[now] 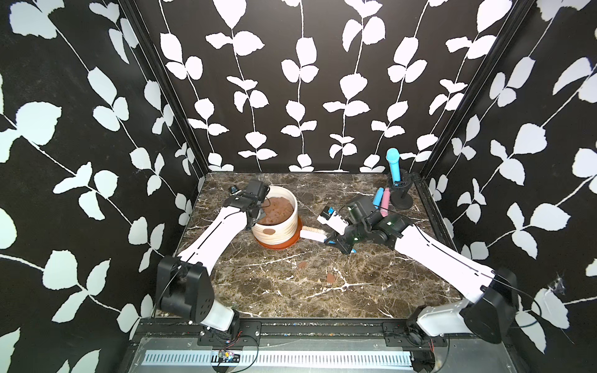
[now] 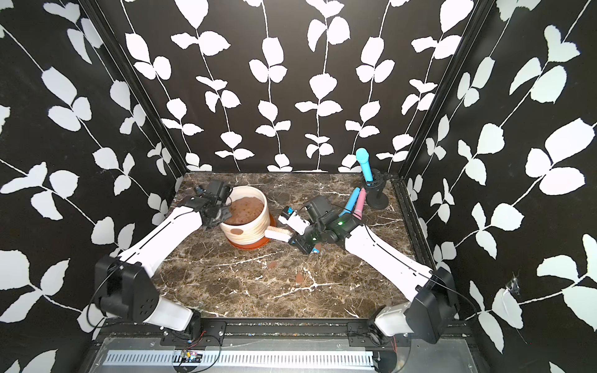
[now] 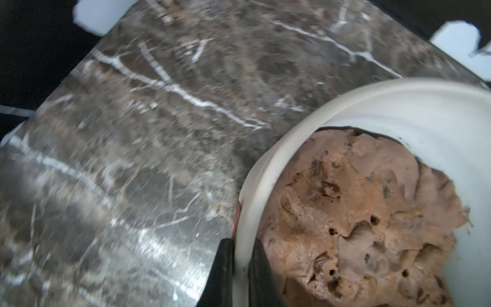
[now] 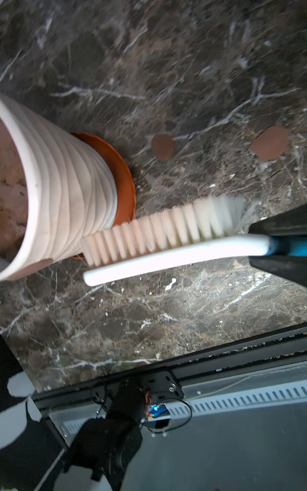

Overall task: Scrub the dried mud off the ceramic pot
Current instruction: Rotate the pot on the tray.

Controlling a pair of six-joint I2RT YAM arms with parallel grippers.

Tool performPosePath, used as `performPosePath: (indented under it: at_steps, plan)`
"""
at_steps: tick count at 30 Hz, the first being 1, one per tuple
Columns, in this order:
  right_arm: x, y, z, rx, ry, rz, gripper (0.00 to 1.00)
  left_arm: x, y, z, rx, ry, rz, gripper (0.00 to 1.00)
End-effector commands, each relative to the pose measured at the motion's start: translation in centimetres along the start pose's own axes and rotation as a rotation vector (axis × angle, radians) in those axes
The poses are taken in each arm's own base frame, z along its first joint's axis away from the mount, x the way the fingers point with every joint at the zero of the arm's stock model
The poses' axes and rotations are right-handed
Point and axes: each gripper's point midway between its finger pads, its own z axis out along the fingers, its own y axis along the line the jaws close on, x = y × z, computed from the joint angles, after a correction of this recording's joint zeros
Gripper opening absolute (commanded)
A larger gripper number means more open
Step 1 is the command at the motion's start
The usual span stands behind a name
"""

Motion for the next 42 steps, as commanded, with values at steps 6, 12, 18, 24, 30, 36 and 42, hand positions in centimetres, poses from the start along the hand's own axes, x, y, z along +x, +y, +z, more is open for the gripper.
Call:
performPosePath:
  at_steps: [6, 12, 18, 24, 30, 36, 42]
  plan:
    - [-2.4, 2.9, 3.0, -0.123, -0.024, -0.156, 0.0, 1.5, 5.6, -5.4, -0.237, -0.149, -0.408, 0.0]
    - [-2.3, 3.6, 3.8, -0.145, -0.003, -0.163, 0.0, 3.3, 4.5, -4.4, -0.22, -0.114, -0.539, 0.0]
    - [-2.4, 3.8, 3.9, -0.156, -0.016, -0.185, 0.0, 3.0, 2.5, -4.7, -0.197, -0.109, -0.594, 0.0]
    - [-3.7, 4.4, 4.7, -0.2, -0.064, -0.143, 0.0, 2.5, -0.1, -5.4, -0.061, -0.061, -0.51, 0.5]
    - [-3.8, 6.7, 6.2, -0.284, -0.006, -0.158, 0.0, 0.7, 2.2, -7.9, -0.014, -0.136, -0.38, 0.64]
    - [-5.9, 7.0, 8.3, -0.288, 0.066, -0.015, 0.0, -1.3, 4.4, -7.4, 0.016, -0.136, -0.201, 0.72]
    - [-5.7, 4.1, 8.8, -0.206, 0.111, 0.126, 0.0, -2.6, 3.8, -3.8, 0.049, -0.064, -0.032, 0.72]
